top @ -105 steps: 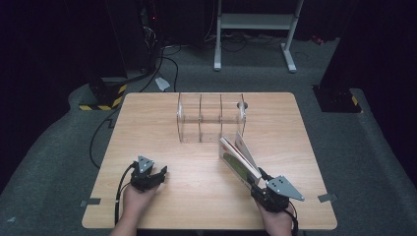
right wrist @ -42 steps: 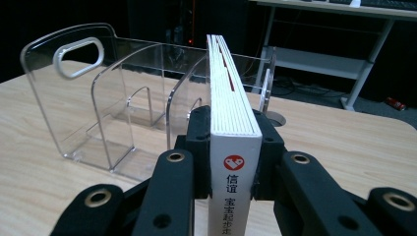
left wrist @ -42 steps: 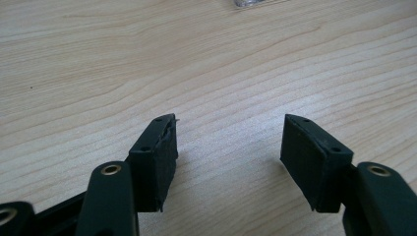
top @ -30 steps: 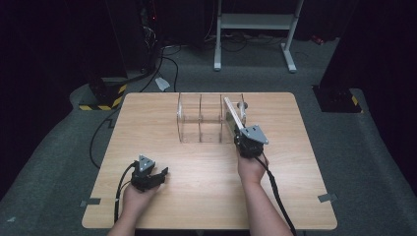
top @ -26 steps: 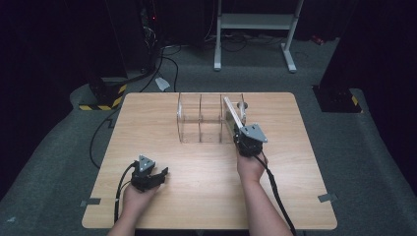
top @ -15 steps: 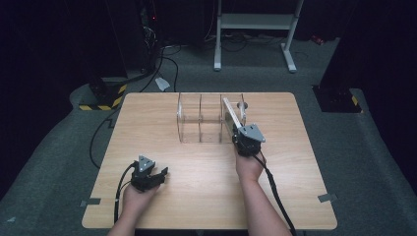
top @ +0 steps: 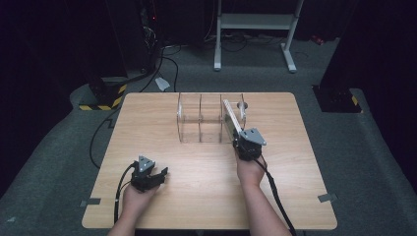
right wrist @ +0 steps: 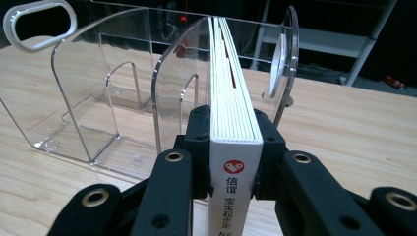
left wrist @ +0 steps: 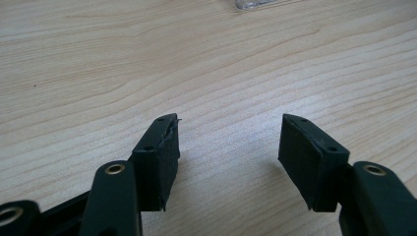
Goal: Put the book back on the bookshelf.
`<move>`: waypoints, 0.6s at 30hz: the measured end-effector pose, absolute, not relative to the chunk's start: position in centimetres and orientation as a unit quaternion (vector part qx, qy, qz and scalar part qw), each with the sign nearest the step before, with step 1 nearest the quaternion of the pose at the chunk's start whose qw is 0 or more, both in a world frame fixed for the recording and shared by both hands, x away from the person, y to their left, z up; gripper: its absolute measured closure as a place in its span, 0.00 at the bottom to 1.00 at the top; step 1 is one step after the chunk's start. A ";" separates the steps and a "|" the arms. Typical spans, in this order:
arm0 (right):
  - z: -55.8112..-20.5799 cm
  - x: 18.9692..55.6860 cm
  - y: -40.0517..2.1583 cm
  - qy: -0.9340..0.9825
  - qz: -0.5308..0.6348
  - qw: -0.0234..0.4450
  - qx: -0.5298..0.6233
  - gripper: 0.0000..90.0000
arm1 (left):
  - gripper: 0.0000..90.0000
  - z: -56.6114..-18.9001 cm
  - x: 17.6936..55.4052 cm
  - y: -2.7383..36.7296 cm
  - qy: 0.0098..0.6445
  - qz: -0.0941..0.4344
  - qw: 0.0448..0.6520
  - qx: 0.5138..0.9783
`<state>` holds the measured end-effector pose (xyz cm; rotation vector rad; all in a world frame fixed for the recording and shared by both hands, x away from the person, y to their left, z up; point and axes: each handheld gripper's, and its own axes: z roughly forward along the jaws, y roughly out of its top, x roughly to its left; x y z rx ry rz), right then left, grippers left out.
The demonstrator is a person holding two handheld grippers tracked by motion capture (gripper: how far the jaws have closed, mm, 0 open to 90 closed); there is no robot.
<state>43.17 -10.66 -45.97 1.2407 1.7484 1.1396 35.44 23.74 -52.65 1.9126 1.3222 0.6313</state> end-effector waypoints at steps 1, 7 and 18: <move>-46.0 43.2 -10.7 0.675 0.439 0.348 0.480 0.82 | 0.46 -52.6 35.4 23.8 0.511 0.245 0.358 0.742; -46.1 43.0 -10.7 0.685 0.429 0.340 0.482 0.81 | 0.46 -52.6 35.4 23.8 0.511 0.245 0.358 0.742; -45.5 43.6 -11.2 0.693 0.418 0.316 0.495 0.78 | 0.46 -52.6 35.5 23.8 0.511 0.244 0.359 0.742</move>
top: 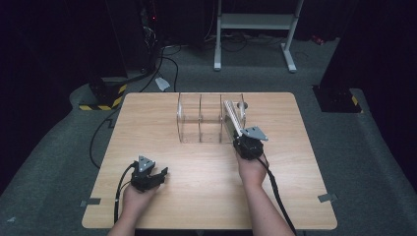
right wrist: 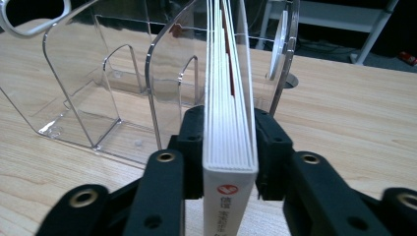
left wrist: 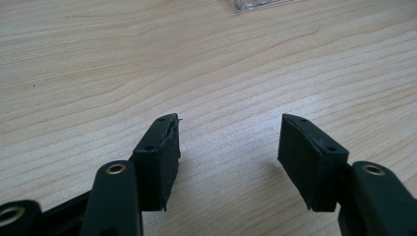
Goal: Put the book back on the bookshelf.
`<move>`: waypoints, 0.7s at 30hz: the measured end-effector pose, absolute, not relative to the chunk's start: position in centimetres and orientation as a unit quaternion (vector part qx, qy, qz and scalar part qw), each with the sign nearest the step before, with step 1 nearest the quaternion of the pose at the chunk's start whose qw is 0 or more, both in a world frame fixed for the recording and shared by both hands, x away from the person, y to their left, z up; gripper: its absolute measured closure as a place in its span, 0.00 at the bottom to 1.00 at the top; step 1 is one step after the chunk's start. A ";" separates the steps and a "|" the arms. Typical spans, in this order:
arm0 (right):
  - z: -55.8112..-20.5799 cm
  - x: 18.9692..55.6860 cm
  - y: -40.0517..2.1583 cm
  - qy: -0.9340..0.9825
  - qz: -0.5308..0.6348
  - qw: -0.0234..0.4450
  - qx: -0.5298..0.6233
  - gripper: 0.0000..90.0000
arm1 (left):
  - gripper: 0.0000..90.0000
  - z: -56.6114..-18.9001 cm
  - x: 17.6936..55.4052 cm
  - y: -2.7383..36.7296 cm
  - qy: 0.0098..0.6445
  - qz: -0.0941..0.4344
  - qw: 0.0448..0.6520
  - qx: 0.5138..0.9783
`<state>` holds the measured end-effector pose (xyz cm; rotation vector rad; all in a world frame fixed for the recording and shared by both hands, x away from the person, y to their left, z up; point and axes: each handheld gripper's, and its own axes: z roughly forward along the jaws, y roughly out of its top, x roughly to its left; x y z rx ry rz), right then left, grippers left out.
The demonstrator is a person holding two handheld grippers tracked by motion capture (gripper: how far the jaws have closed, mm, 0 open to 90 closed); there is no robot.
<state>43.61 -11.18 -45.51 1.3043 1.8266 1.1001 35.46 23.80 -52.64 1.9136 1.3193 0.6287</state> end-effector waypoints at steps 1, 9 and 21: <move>-45.5 43.7 -11.1 0.694 0.416 0.316 0.496 0.82 | 0.46 -52.7 35.5 23.8 0.512 0.244 0.359 0.741; -45.5 43.5 -10.2 0.676 0.407 0.346 0.507 0.84 | 0.46 -52.6 35.5 23.9 0.512 0.243 0.360 0.741; -45.6 43.6 -10.0 0.643 0.408 0.374 0.529 0.84 | 0.46 -52.6 35.4 23.9 0.512 0.243 0.361 0.741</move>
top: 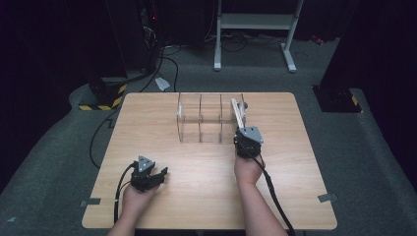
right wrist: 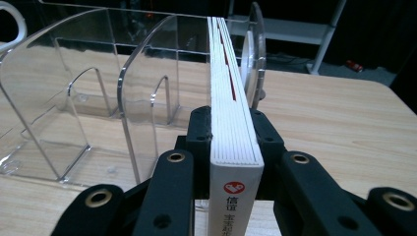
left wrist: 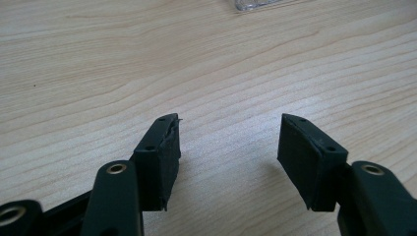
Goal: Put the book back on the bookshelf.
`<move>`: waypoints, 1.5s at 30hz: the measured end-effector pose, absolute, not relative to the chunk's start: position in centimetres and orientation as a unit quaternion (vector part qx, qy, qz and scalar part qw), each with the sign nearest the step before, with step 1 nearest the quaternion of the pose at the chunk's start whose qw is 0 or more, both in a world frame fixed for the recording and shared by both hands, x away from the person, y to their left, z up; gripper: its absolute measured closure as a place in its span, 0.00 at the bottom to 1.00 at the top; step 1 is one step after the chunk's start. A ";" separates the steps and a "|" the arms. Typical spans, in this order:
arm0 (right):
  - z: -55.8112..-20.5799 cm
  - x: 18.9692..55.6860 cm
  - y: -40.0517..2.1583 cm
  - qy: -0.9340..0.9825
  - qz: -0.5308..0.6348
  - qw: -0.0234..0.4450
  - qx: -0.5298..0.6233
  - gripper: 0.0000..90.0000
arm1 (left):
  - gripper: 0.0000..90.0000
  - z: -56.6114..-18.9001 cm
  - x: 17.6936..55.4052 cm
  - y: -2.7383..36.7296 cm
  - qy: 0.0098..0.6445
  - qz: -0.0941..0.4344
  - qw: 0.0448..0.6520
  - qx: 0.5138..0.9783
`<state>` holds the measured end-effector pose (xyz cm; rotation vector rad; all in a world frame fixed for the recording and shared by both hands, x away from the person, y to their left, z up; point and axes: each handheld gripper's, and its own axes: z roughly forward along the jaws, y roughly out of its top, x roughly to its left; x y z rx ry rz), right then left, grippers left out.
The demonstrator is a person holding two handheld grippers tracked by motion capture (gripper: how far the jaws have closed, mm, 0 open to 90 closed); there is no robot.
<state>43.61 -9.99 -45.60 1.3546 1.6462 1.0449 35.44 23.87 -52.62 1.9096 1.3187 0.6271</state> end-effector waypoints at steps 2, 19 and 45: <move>-45.7 43.6 -10.0 0.638 0.409 0.378 0.531 0.84 | 0.46 -52.6 35.4 23.9 0.512 0.244 0.360 0.741; -46.2 43.6 -10.2 0.632 0.421 0.355 0.546 0.74 | 0.47 -52.6 35.4 23.8 0.510 0.246 0.359 0.742; -49.3 41.3 -11.8 0.690 0.406 0.295 0.521 0.60 | 0.47 -52.6 35.3 23.7 0.509 0.248 0.356 0.743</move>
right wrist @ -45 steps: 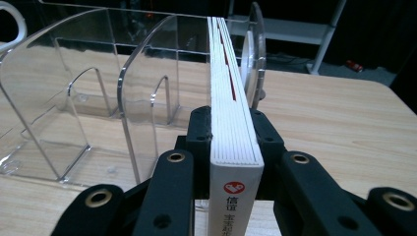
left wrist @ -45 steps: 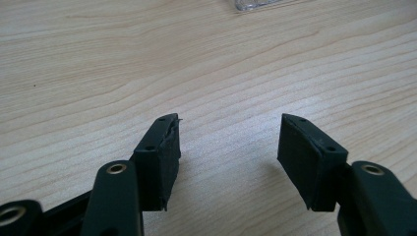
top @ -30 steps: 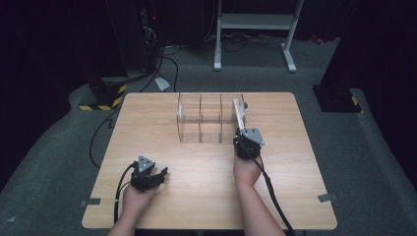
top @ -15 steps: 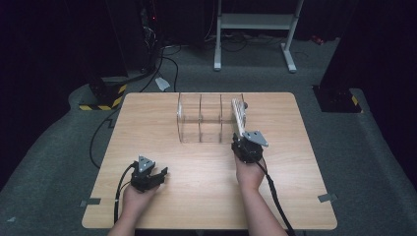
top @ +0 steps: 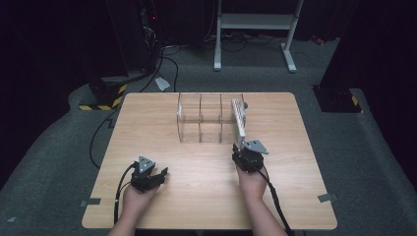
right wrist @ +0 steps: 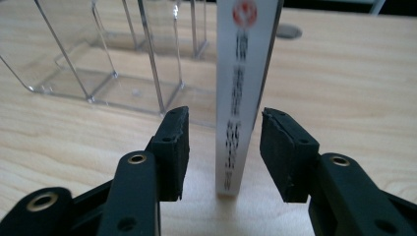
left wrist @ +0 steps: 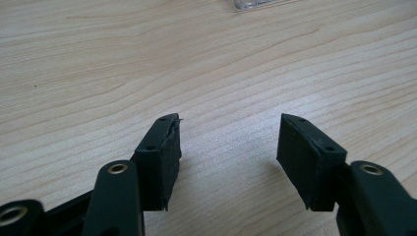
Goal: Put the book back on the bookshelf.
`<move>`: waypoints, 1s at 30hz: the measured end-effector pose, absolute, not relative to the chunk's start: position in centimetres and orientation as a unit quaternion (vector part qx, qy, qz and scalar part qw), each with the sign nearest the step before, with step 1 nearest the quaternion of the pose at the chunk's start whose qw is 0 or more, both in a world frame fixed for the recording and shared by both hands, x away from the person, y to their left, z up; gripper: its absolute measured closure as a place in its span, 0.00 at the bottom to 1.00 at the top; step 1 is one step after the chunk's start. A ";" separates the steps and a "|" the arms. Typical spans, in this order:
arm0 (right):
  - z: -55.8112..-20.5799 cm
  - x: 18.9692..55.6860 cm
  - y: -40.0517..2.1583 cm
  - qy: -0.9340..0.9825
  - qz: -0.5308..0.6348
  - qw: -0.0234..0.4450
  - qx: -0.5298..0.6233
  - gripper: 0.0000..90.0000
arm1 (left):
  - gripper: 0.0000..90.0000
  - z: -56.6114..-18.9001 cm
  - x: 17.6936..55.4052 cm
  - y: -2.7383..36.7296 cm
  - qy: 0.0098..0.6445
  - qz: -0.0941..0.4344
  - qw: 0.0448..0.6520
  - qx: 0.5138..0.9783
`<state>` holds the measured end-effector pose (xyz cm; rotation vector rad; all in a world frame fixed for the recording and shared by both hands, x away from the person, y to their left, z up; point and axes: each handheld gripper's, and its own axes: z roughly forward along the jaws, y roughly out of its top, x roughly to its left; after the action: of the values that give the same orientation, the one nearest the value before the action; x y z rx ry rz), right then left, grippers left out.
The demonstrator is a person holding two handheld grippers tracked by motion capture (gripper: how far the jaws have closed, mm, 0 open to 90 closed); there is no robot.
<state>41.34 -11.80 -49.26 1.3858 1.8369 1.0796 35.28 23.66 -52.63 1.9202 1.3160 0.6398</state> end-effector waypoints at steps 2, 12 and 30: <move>-49.8 41.4 -11.9 0.692 0.399 0.288 0.528 0.63 | 0.47 -52.6 35.3 23.6 0.508 0.250 0.356 0.744; -50.5 40.0 -12.1 0.703 0.401 0.284 0.515 0.76 | 0.47 -52.6 35.3 23.7 0.509 0.246 0.357 0.744; -50.5 40.6 -12.4 0.687 0.410 0.287 0.527 0.82 | 0.47 -52.6 35.3 23.7 0.509 0.247 0.357 0.743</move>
<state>40.60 -12.35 -50.49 1.4073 1.8354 1.0945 35.27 23.67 -52.63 1.9197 1.3144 0.6367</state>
